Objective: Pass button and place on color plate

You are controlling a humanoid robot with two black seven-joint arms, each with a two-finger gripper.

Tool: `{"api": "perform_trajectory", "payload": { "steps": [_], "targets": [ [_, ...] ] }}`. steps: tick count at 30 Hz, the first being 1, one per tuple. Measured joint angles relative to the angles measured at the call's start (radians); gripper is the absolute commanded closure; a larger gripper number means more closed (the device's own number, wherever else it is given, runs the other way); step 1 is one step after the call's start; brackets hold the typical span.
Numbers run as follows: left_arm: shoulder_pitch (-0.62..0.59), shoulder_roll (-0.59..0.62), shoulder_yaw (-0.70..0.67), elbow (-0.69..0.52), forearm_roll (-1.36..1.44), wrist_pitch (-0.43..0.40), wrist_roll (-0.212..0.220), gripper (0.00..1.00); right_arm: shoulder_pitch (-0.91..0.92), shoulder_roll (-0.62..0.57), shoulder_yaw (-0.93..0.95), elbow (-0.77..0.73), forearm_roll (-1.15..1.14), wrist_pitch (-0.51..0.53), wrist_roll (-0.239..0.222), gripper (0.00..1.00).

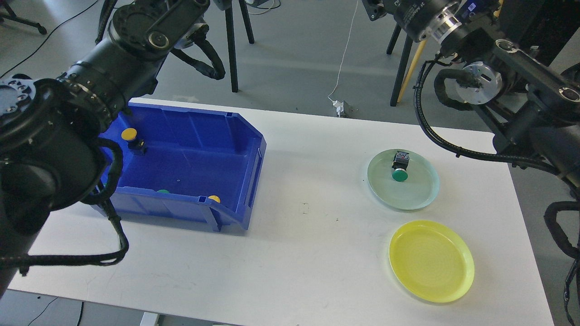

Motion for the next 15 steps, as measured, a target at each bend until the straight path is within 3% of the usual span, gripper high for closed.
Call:
{"api": "perform_trajectory", "payload": {
  "steps": [15],
  "targets": [
    [0.002, 0.000, 0.002, -0.006, 0.007, 0.000, 0.001, 0.01, 0.001, -0.004, 0.000, 0.001, 0.001, 0.003, 0.001, 0.80]
  ]
}}
